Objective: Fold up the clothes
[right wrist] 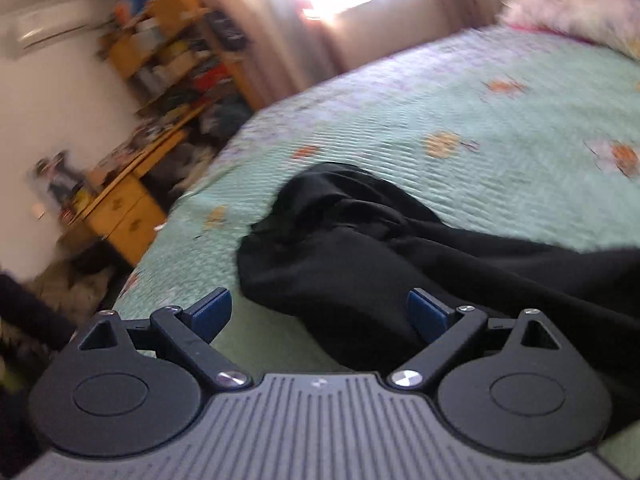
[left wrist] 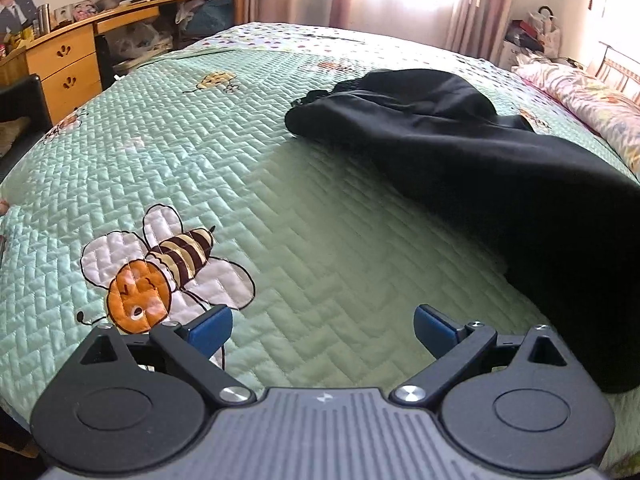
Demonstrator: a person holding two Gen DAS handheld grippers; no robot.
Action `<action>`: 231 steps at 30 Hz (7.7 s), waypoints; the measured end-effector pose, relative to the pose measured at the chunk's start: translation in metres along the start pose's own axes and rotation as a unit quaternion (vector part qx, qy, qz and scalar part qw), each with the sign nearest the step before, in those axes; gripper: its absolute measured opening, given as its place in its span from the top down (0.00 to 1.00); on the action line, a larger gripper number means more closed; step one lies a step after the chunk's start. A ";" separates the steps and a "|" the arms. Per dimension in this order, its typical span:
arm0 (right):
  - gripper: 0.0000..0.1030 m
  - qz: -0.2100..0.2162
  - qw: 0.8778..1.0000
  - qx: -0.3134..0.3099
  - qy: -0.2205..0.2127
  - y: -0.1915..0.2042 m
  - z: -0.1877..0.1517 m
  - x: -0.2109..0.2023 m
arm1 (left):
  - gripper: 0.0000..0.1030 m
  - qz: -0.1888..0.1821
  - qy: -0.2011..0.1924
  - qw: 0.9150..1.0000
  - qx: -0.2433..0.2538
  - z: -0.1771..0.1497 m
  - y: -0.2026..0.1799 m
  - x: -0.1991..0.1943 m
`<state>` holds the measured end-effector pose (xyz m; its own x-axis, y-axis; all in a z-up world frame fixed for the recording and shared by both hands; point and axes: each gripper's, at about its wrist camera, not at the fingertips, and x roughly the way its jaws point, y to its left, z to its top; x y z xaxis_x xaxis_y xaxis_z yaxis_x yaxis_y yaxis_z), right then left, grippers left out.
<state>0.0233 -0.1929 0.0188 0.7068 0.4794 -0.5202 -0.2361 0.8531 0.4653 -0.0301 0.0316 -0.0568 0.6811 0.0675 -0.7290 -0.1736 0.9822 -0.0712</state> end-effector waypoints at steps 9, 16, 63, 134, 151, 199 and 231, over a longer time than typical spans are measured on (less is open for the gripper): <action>0.09 -0.011 0.973 0.131 0.190 -0.107 -0.059 0.017 | 0.05 0.002 0.000 1.000 0.009 0.011 -0.011 0.011; 0.21 0.024 0.974 0.178 0.139 -0.132 -0.064 -0.037 | 0.04 0.008 -0.005 1.000 0.021 0.025 -0.024 0.019; 0.06 0.008 0.980 0.178 0.083 -0.131 -0.076 -0.019 | 0.50 -0.190 0.091 0.972 -0.105 0.147 -0.049 0.171; 0.06 -0.163 0.971 -0.148 0.096 0.089 0.001 0.192 | 0.07 -0.080 -0.180 0.950 -0.244 -0.007 0.146 -0.012; 0.05 -0.118 0.810 -0.574 0.022 0.212 -0.136 0.167 | 0.07 -0.092 -0.172 0.932 -0.305 -0.013 0.183 0.003; 0.67 0.022 0.985 0.169 0.027 -0.107 -0.066 0.033 | 0.06 -0.082 -0.111 0.990 -0.012 0.000 0.013 -0.001; 0.28 -0.164 0.972 -0.157 -0.063 -0.020 0.022 -0.018 | 0.01 -0.096 -0.099 0.990 -0.008 -0.019 0.011 -0.002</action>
<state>0.0297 -0.2234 0.0341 0.8497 0.1583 -0.5030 -0.1613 0.9862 0.0378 -0.0469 0.0390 -0.0685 0.8289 -0.0849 -0.5529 -0.0380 0.9776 -0.2071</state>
